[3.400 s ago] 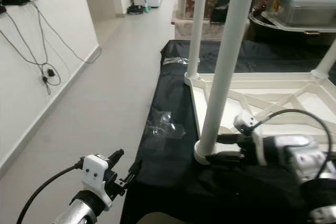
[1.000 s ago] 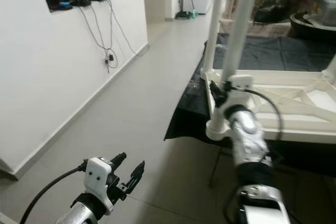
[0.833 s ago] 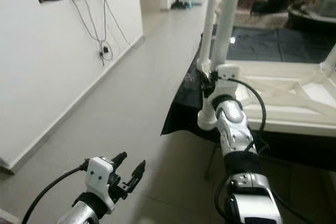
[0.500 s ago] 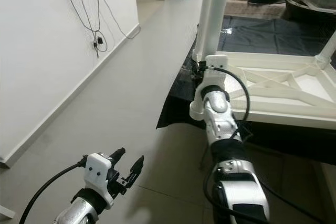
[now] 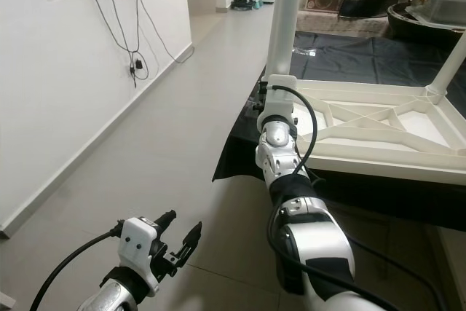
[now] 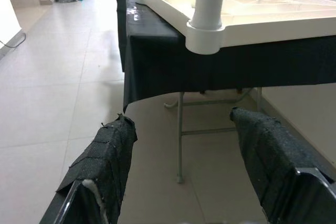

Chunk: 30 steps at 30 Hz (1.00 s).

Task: Building children table

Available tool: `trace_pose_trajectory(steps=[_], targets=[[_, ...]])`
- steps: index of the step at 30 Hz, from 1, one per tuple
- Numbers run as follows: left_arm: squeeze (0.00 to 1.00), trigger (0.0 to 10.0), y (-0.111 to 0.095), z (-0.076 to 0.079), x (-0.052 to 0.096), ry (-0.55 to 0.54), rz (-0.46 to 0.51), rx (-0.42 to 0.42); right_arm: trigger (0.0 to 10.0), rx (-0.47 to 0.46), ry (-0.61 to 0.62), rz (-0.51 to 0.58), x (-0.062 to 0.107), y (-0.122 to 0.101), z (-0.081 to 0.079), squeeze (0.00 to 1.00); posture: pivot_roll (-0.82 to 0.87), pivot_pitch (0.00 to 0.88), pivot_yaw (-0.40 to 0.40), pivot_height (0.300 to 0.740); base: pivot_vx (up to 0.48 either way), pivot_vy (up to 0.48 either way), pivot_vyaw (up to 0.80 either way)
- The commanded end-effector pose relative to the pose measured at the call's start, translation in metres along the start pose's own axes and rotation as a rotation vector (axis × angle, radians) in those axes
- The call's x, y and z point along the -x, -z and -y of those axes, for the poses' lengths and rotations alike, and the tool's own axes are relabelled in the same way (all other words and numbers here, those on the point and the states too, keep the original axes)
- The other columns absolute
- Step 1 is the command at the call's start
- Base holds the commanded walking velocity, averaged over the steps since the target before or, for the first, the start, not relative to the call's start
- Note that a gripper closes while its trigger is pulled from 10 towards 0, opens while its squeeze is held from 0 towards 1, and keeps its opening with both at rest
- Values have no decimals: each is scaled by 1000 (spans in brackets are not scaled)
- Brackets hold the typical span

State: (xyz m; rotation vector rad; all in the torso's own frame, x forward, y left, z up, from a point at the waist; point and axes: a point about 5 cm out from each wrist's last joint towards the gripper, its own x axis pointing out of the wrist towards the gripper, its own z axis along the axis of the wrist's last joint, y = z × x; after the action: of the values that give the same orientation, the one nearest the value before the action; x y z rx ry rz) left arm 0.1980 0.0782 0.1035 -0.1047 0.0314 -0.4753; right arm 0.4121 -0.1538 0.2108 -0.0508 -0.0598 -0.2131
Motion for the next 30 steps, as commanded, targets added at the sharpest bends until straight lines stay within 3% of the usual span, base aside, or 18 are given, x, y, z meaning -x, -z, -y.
trace_pose_trajectory(steps=[1, 10, 11, 20, 21, 30], targets=[[0, 10000, 5, -1, 2, -6, -23, -10, 10000, -5, -15, 98, -3, -24, -7, 0, 24, 0, -26, 740, 0, 0, 0], [0, 10000, 2, 3, 3, -10, -15, -5, 10000, -41, -15, 79, -9, -40, -16, 0, 34, 0, -44, 740, 0, 0, 0], [0, 10000, 2, 3, 3, -10, -14, -2, 10000, -45, -20, 78, -10, -40, -17, 1000, 34, 0, -44, 740, 0, 0, 0], [0, 10000, 2, 3, 3, -12, -16, 1, 10000, -56, -40, 76, -8, -38, -22, 1000, 34, 0, -44, 740, 0, 0, 0], [0, 10000, 2, 3, 2, -13, -16, 1, 10000, -61, -51, 80, -8, -38, -23, 0, 38, 0, -45, 740, 0, 0, 0], [0, 10000, 2, 2, 2, -12, -17, 2, 10000, -63, -100, 98, -6, -29, -18, 0, 30, 0, -39, 740, 0, 0, 0]])
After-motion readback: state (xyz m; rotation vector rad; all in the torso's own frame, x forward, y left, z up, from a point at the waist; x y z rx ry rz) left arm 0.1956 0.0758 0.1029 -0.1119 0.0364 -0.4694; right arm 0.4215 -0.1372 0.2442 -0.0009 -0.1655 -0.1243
